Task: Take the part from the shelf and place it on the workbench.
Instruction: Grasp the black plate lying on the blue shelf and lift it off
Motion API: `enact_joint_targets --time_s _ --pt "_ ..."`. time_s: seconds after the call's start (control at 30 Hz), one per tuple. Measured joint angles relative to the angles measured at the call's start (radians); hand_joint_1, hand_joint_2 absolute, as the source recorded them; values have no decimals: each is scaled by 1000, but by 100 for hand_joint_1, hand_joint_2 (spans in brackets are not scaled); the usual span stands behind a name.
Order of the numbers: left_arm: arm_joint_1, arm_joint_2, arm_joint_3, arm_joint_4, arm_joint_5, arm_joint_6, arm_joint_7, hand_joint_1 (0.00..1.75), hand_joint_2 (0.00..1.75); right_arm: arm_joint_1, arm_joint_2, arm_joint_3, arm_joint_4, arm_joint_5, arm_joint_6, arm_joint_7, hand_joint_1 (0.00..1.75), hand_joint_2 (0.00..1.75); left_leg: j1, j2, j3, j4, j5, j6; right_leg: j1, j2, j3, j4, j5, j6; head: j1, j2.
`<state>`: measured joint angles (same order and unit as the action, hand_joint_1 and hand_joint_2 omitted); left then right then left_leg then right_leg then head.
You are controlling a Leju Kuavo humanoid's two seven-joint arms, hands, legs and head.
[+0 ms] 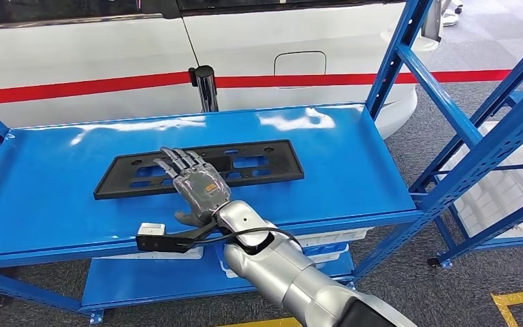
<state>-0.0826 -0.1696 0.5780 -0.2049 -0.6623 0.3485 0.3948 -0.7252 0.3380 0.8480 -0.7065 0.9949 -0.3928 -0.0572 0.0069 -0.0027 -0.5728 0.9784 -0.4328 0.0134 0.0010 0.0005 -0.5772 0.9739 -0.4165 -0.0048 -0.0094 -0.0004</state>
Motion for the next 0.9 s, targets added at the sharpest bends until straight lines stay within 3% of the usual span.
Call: enact_joint_targets --time_s 0.43,0.9 --pt "0 0 4 0 -10 6 3 0 0 -30 0 -1 114 -6 -73 5 0 175 0 0 0 0 0 0 0 0 0 0 0 0 0 0" --pt "0 0 5 0 -37 0 -7 0 0 -38 0 -18 191 161 -166 75 0 175 0 0 0 0 0 0 0 0 0 0 0 0 0 0"
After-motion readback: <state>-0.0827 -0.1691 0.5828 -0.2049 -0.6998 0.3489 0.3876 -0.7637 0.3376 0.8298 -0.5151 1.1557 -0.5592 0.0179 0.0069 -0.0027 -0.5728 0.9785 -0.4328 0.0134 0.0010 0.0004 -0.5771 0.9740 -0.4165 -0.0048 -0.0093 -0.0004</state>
